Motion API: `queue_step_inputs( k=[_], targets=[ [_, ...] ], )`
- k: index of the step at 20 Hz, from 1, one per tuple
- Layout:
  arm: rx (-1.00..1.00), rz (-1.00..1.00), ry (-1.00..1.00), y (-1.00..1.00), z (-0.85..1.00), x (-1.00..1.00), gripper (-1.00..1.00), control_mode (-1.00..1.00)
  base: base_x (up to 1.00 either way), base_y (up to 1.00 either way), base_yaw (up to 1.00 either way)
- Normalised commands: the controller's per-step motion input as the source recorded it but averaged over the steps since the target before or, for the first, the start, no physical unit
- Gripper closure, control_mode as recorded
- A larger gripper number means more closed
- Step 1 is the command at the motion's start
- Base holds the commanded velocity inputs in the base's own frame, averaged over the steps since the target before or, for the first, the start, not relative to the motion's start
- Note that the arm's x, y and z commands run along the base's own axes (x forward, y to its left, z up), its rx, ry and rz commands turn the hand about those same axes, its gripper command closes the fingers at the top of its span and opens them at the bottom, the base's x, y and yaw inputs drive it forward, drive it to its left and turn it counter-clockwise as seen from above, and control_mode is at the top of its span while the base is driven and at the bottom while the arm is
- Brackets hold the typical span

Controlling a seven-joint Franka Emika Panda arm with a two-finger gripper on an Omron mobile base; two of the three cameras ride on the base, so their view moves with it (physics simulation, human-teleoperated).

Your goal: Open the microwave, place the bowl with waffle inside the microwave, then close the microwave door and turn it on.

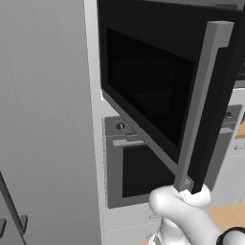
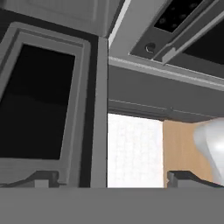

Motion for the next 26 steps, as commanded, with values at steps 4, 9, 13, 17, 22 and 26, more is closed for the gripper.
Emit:
queue_step_inputs(
  k=[4,9,13,17,22,26],
  targets=[
    [-0.05,-0.16,-0.26,-1.00,-0.04,0.04,-1.00,-1.00,0.00,0.00,0.00],
    [-0.12,-0.18,-0.29,-1.00,-0.32,0.02,-1.00,-1.00,0.00,0.00,0.00],
    [-0.01,-0.18,0.03,-0.93,-0.31,0.27,-1.00,-1.00,0.00,0.00,0.00],
    [0.00,0.00,0.00,-0.09,0.00,0.04,-1.00,-1.00,0.00,0.00,0.00],
    [-0.01,-0.03,0.00,0.07,-0.24,0.06,-1.00,-1.00,0.00,0.00,0.00],
    [-0.01,-0.08,0.00,0.40,-0.46,0.08,-1.00,-1.00,0.00,0.00,0.00]
  ],
)
